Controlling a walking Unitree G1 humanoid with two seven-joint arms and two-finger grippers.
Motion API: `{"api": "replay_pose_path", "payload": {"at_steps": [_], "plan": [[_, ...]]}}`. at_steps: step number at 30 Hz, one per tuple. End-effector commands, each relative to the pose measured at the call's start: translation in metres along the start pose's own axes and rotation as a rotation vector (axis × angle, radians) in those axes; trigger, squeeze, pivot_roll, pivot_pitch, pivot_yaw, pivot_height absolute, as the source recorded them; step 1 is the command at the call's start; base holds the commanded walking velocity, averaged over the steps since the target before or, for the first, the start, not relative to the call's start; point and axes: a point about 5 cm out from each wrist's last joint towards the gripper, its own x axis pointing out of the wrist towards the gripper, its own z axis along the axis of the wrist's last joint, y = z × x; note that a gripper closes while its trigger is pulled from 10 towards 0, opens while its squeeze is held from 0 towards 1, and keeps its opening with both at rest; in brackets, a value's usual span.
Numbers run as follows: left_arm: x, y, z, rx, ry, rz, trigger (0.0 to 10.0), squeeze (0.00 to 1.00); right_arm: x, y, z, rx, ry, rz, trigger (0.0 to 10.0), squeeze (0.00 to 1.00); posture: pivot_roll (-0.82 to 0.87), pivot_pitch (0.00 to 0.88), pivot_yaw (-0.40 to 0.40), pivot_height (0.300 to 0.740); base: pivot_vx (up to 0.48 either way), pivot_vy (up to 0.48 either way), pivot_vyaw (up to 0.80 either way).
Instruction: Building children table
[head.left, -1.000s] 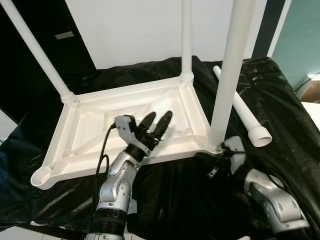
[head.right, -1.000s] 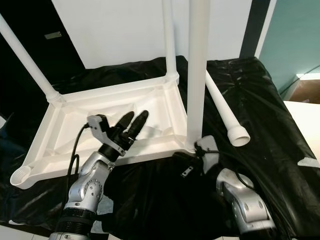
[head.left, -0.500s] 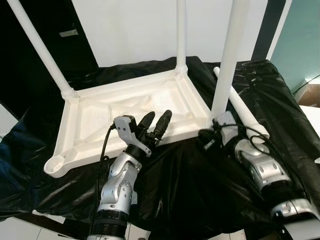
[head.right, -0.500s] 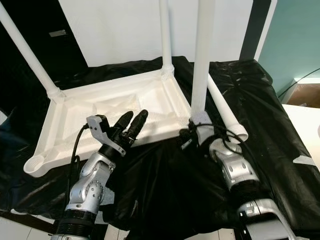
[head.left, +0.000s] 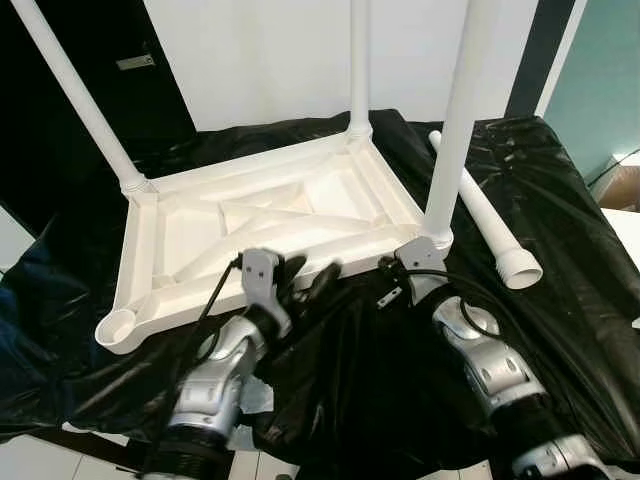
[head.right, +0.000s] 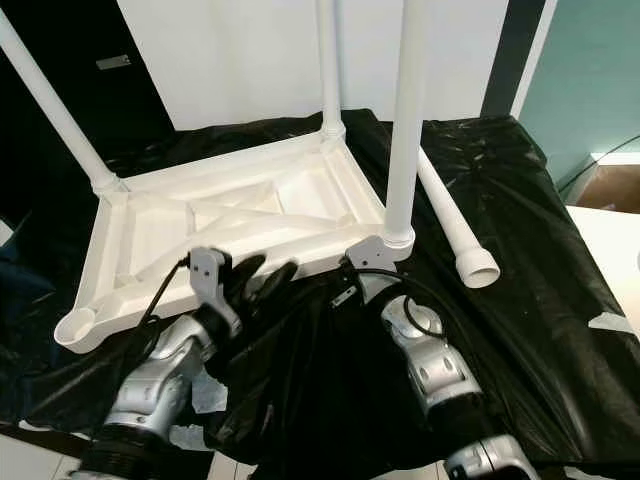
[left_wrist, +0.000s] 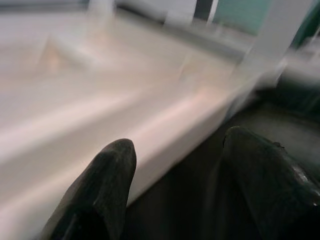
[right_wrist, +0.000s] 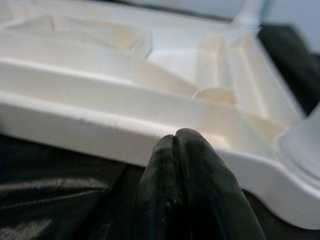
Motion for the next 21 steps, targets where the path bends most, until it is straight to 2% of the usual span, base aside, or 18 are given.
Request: {"api": "replay_pose_path", "payload": {"at_steps": [1,3,4,5,9,14,16,18,19,20,21], "plan": [[0.002,-0.004,-0.003,0.026,0.045,-0.092,10.0,0.0,-0.001,0.003,0.002,-0.008,-0.008,0.002,10.0,0.0,-0.03,0.0,0.116,0.74,0.0,0.0,0.0],[0.003,0.004,-0.006,0.068,0.091,-0.061,10.0,0.0,-0.005,0.002,0.002,-0.012,-0.012,-0.011,10.0,0.0,-0.04,0.0,0.122,0.74,0.0,0.0,0.0],[0.005,0.017,-0.008,0.112,0.152,0.022,10.0,0.0,-0.009,0.001,0.0,-0.006,-0.007,-0.021,10.0,0.0,-0.05,0.0,0.127,0.74,0.0,0.0,0.0],[0.006,0.021,-0.008,0.123,0.166,0.043,10.0,0.0,-0.01,0.0,0.0,-0.003,-0.005,-0.023,10.0,0.0,-0.05,0.0,0.127,0.74,0.0,0.0,0.0],[0.009,0.033,0.001,0.139,0.159,0.12,10.0,0.0,-0.016,0.002,-0.007,0.002,0.026,-0.045,10.0,0.0,-0.06,0.0,0.136,0.74,0.0,0.0,0.0],[0.013,0.037,0.011,0.144,0.133,0.137,10.0,0.0,-0.016,0.009,-0.006,0.009,0.03,-0.039,10.0,0.0,-0.06,0.0,0.137,0.74,0.0,0.0,0.0],[0.012,0.036,0.008,0.185,0.211,0.094,10.0,0.0,-0.015,0.012,-0.003,0.008,0.018,-0.028,10.0,0.0,-0.06,0.0,0.134,0.74,0.0,0.0,0.0],[0.009,0.028,-0.003,0.204,0.32,-0.024,10.0,0.0,-0.013,0.01,-0.001,0.007,0.016,-0.029,10.0,0.0,-0.06,0.0,0.134,0.74,0.0,0.0,0.0],[0.009,0.028,-0.003,0.204,0.32,-0.024,10.0,0.0,-0.013,0.01,-0.001,0.007,0.016,-0.029,10.0,0.0,-0.06,0.0,0.134,0.74,0.0,0.0,0.0],[0.003,0.018,-0.011,0.19,0.378,-0.148,9.1,0.0,-0.011,0.006,-0.001,0.011,0.018,-0.039,10.0,0.0,-0.05,0.0,0.131,0.74,0.0,0.0,0.0],[0.0,0.013,-0.014,0.185,0.393,-0.2,8.7,0.0,-0.011,0.004,-0.001,0.012,0.019,-0.044,10.0,0.0,-0.05,0.0,0.13,0.74,0.0,0.0,0.0]]}}
